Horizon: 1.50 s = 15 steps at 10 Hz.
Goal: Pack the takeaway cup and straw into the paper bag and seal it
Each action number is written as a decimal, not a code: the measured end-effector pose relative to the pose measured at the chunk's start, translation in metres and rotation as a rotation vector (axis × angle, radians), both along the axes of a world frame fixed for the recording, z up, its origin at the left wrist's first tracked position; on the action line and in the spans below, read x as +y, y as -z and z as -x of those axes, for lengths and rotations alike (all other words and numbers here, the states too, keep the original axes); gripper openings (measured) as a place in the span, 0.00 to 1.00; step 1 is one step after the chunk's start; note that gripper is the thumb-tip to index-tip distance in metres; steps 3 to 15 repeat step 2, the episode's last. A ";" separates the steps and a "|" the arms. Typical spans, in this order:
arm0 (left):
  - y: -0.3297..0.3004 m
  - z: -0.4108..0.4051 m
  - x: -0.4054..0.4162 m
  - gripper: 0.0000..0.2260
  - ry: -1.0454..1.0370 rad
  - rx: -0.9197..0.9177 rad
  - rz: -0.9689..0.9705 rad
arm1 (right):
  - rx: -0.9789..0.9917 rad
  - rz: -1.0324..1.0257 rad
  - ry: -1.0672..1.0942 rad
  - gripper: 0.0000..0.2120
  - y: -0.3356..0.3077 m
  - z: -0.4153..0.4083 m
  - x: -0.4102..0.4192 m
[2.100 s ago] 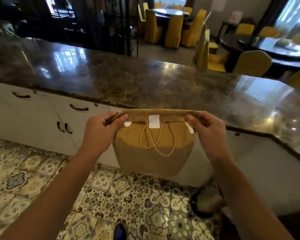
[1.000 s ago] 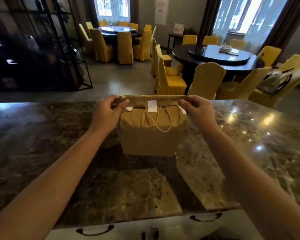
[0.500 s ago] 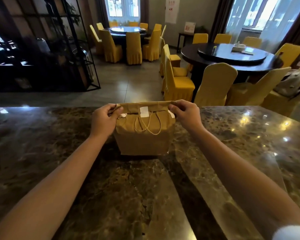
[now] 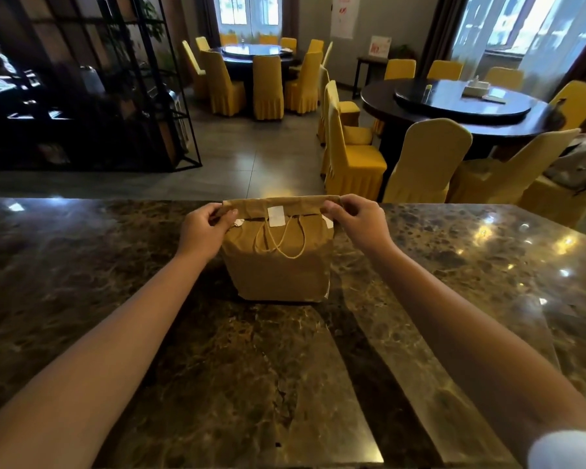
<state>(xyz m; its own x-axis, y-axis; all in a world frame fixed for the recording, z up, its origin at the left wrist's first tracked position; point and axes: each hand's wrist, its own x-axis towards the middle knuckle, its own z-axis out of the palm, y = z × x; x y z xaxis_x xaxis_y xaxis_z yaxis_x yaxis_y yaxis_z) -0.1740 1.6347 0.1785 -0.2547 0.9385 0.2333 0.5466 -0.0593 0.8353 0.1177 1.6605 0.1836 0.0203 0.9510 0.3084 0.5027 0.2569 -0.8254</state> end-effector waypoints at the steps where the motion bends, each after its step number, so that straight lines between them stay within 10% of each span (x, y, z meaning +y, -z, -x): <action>1: -0.009 0.009 0.001 0.24 0.044 -0.045 -0.002 | 0.058 0.035 0.023 0.22 -0.012 -0.005 -0.002; 15: -0.030 0.014 0.001 0.30 0.051 -0.089 -0.035 | 0.055 0.011 0.067 0.23 -0.036 -0.015 0.000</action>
